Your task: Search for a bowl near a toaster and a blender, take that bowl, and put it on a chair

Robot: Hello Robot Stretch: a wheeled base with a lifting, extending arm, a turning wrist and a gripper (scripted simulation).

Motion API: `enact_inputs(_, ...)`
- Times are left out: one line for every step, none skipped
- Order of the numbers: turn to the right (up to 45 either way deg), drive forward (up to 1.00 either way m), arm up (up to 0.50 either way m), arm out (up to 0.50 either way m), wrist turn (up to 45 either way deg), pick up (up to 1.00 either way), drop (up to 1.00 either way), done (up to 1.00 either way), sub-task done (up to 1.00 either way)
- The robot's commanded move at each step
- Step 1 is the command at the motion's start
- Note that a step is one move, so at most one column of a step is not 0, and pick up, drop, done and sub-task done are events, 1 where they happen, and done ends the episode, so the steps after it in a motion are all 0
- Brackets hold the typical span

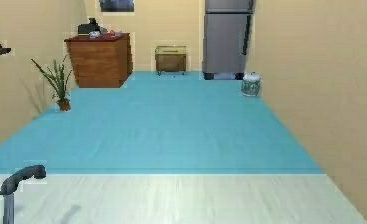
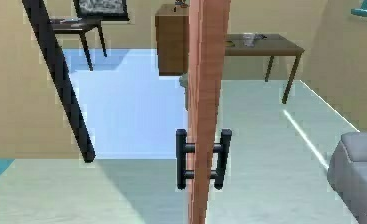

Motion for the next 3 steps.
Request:
enact_inputs(36.0, 0.0, 0.0, 0.0, 0.0, 0.0, 0.0, 0.0, 0.0)
enact_inputs(0.0, 0.55, 0.0, 0.0, 0.0, 0.0, 0.0, 0.0, 0.0)
enact_inputs(-45.0, 0.0, 0.0, 0.0, 0.0, 0.0, 0.0, 0.0, 0.0)
